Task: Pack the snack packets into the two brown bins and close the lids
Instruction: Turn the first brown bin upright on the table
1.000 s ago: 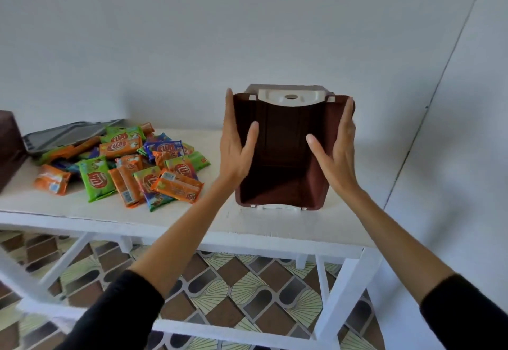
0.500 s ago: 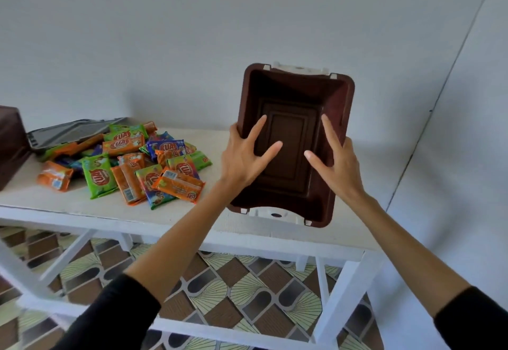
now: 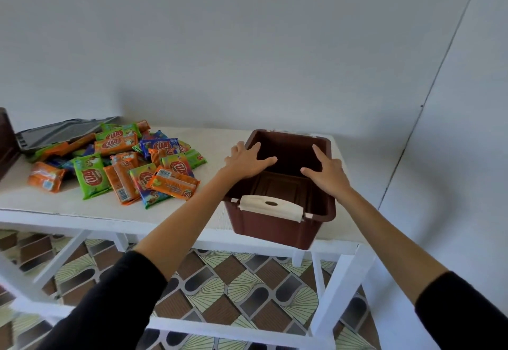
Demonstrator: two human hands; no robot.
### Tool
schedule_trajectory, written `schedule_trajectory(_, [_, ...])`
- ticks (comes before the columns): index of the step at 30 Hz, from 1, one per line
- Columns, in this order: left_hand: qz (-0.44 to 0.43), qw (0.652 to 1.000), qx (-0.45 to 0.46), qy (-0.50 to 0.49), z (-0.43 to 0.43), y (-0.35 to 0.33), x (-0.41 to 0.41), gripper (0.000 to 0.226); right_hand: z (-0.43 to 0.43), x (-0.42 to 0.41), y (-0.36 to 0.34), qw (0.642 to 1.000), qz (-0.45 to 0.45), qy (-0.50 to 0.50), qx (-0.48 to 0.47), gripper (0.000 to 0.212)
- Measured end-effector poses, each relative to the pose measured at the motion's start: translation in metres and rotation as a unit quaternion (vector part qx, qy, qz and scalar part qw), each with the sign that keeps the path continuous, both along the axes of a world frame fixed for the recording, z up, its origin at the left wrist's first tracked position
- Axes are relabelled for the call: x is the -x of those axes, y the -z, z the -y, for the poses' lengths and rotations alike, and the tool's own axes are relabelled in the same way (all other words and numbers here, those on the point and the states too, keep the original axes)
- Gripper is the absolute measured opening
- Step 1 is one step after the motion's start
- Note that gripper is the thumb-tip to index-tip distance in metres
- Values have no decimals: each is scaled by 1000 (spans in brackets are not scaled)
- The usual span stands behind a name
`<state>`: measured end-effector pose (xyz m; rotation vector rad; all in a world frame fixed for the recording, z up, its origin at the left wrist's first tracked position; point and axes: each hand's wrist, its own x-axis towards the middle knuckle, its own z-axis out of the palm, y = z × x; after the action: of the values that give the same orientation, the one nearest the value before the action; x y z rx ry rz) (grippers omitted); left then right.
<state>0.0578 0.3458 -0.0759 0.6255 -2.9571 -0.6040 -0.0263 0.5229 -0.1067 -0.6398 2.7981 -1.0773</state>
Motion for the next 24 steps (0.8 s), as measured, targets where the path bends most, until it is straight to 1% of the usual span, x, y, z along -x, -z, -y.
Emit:
schedule_trajectory(2, [-22, 999, 17, 22, -19, 0, -10, 62, 0, 1, -2, 999, -23, 18, -21, 66])
schedule_trajectory(4, [-40, 997, 24, 63, -41, 9, -27, 52, -3, 5, -5, 997, -67, 6, -26, 59])
schedule_trajectory(6, [-88, 989, 64, 102, -53, 20, -46, 45, -7, 14, -9, 992, -101, -49, -50, 49])
schedule_trajectory(8, [-173, 972, 99, 121, -50, 24, -52, 42, -10, 22, -9, 984, -95, -111, -105, 45])
schedule_trajectory(9, [-193, 966, 107, 138, -45, 23, -51, 43, -10, 25, -9, 979, -82, -130, -133, 46])
schedule_trajectory(11, [-182, 959, 136, 169, -33, 21, -42, 45, -9, 27, -8, 973, -73, -138, -170, 50])
schedule_trajectory(13, [-147, 959, 151, 189, -14, 20, -30, 47, -8, 22, -8, 974, -80, -120, -174, 52])
schedule_trajectory(15, [-117, 955, 161, 222, 13, 19, -19, 54, -7, 10, -7, 975, -92, -102, -175, 51])
schedule_trajectory(18, [-77, 950, 167, 251, 53, 14, -4, 70, -5, -15, -3, 967, -135, -81, -199, 51])
schedule_trajectory(19, [-65, 948, 185, 250, 64, 13, 1, 76, -4, -25, 0, 965, -149, -76, -204, 51])
schedule_trajectory(21, [-46, 940, 233, 245, 79, 9, 9, 80, 1, -45, 4, 962, -163, -78, -207, 52])
schedule_trajectory(24, [-53, 914, 311, 254, 89, -1, 19, 76, 9, -66, 5, 960, -155, -100, -209, 53])
